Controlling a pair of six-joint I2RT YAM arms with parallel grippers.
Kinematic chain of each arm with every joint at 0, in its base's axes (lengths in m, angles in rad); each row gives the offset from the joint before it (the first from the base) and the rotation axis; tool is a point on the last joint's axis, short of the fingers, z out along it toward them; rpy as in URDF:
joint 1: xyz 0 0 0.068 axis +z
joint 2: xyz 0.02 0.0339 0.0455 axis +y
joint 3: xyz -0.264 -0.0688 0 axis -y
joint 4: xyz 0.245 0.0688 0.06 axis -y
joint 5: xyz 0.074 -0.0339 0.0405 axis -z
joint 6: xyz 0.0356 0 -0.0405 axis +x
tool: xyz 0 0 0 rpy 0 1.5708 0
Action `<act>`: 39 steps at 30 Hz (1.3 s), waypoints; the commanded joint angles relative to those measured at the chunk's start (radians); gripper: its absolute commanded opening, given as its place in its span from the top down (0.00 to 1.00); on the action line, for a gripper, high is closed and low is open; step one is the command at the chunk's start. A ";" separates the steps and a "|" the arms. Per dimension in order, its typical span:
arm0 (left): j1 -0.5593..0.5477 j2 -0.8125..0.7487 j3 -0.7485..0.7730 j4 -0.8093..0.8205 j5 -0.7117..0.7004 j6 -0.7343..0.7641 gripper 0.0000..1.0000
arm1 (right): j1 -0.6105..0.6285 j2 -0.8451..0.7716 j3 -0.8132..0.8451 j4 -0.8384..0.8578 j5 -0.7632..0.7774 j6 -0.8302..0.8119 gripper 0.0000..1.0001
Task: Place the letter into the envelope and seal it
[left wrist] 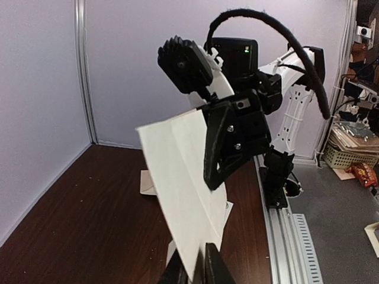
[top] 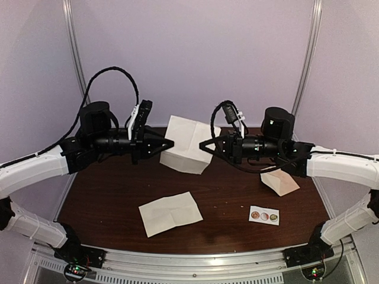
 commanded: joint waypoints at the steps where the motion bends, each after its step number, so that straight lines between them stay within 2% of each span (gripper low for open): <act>1: -0.004 0.020 0.007 0.034 0.021 -0.001 0.97 | 0.012 0.013 0.039 -0.055 -0.007 -0.043 1.00; 2: -0.004 0.022 0.009 0.031 0.025 0.001 1.00 | 0.012 0.010 0.039 -0.055 -0.004 -0.042 0.98; 4: -0.004 0.027 0.014 0.021 0.031 0.008 1.00 | 0.012 0.002 0.037 -0.059 -0.007 -0.041 0.75; 10: -0.031 0.044 0.029 -0.036 0.004 0.065 1.00 | 0.007 -0.083 0.069 -0.225 0.092 -0.141 0.29; 15: -0.089 0.083 0.058 -0.098 -0.007 0.119 1.00 | 0.007 -0.098 0.170 -0.499 0.187 -0.270 0.11; 19: -0.093 0.114 0.074 -0.115 0.031 0.131 1.00 | 0.008 -0.061 0.267 -0.689 0.170 -0.336 0.05; 23: -0.096 0.140 0.096 -0.167 0.064 0.143 1.00 | 0.026 -0.007 0.322 -0.819 0.124 -0.371 0.13; 29: -0.103 0.169 0.113 -0.197 0.078 0.153 1.00 | 0.042 0.014 0.335 -0.837 0.080 -0.384 0.25; 35: -0.107 0.176 0.121 -0.209 0.077 0.158 1.00 | 0.048 0.043 0.346 -0.850 0.047 -0.395 0.54; 39: -0.107 0.177 0.121 -0.212 0.077 0.158 1.00 | 0.058 0.060 0.345 -0.844 0.038 -0.394 0.82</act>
